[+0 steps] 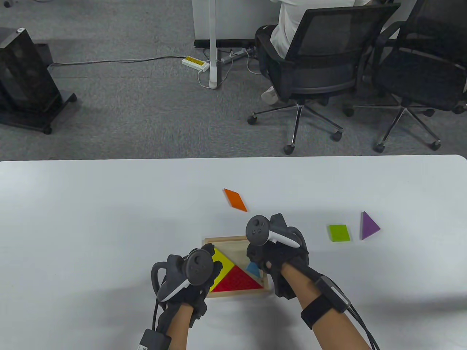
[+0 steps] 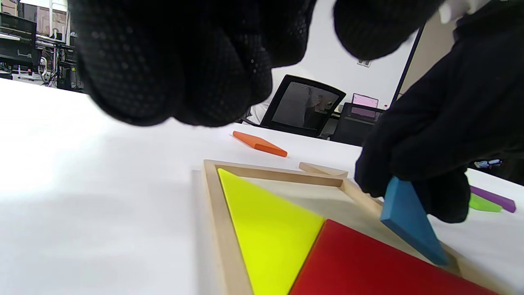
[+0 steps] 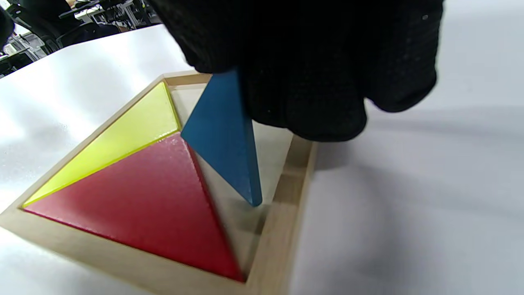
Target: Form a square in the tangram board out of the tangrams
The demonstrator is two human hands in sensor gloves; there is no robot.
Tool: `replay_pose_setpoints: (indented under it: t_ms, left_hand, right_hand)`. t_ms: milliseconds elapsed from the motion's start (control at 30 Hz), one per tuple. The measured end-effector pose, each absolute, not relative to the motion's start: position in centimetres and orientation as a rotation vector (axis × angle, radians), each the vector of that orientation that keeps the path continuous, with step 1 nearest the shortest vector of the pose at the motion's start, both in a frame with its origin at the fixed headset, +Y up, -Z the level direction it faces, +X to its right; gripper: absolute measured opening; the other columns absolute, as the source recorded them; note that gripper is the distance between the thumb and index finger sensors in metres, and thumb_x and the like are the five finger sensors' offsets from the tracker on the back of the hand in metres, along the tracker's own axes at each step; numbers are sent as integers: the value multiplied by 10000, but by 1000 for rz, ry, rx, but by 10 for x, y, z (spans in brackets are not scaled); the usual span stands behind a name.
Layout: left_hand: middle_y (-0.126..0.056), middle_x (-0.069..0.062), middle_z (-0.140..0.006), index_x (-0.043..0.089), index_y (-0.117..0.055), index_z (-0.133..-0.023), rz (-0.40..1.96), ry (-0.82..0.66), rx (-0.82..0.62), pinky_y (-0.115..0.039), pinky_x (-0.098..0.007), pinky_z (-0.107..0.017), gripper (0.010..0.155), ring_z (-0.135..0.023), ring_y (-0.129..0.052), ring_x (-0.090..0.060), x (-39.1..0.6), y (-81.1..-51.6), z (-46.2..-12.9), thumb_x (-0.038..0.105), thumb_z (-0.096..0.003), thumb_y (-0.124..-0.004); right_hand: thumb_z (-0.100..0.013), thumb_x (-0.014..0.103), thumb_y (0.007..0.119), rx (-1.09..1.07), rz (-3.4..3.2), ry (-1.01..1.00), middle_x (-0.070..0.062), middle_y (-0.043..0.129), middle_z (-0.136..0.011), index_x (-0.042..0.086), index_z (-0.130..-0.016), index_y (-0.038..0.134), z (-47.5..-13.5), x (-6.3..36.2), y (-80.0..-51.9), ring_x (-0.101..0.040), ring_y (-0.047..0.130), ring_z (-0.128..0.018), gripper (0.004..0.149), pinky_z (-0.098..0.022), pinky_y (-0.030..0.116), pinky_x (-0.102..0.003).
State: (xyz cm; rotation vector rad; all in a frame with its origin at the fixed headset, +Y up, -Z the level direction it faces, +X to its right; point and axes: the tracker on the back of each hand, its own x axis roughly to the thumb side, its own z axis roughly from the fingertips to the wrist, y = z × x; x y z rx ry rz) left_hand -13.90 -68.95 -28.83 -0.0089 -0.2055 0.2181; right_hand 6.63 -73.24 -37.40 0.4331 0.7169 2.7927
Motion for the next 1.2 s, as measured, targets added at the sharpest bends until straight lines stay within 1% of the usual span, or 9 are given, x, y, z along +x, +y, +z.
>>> replay_pose_setpoints:
  t_ms: [133,300,633,733,867,1033,1200]
  left_hand:
    - [-941,-200,-846,92,-710,-1028,217,-193,-25,-968,-434,-373,631,-533,-1064,-357,-142,-692,-289,475,-527,-737]
    - [-935,-205,-853,91,-704,-1033,208,-186,-48,-966,-439,-377,633,-538,-1061,-363,-143,-695,-291,475,-530,-729]
    - [-925,-213,-863,89,-695,-1039,183,-183,-79,-956,-451,-395,635,-557,-1052,-376,-143,-699,-293,473,-534,-721]
    - [-915,-218,-875,87,-689,-1043,176,-184,-86,-950,-459,-404,638,-570,-1045,-382,-143,-699,-293,472,-535,-720]
    - [-911,-223,-878,85,-686,-1046,169,-185,-99,-944,-467,-412,642,-581,-1039,-390,-143,-699,-293,471,-535,-719]
    - [-904,-227,-886,85,-685,-1047,161,-187,-108,-941,-474,-418,643,-589,-1036,-395,-143,-699,-294,472,-535,-718]
    - [-894,-231,-896,87,-682,-1049,156,-182,-116,-935,-480,-427,643,-600,-1030,-401,-144,-699,-295,472,-535,-717]
  right_hand:
    - [-521,224,752,420,2781,816,-174,943,-805,65,-910,835,-377,66,-739,-359,1012,-584,428,-543,824,-570]
    - [-524,231,761,426,2793,826,-160,934,-802,80,-923,830,-378,64,-741,-357,995,-583,432,-547,809,-577]
    - [-494,246,849,469,2920,712,-135,941,-794,97,-913,850,-372,57,-741,-353,1001,-581,445,-549,810,-577]
    - [-477,250,876,524,2989,664,-123,941,-794,108,-905,859,-367,52,-741,-349,1001,-588,452,-556,809,-577]
    - [-468,258,884,589,3095,571,-131,936,-808,116,-898,868,-357,45,-742,-353,999,-601,454,-567,804,-579]
    - [-464,268,887,616,3152,546,-140,916,-838,124,-898,871,-351,42,-742,-362,987,-630,458,-584,791,-586]
    - [-461,278,889,669,3219,515,-152,863,-900,137,-893,878,-342,42,-745,-378,954,-690,455,-618,761,-600]
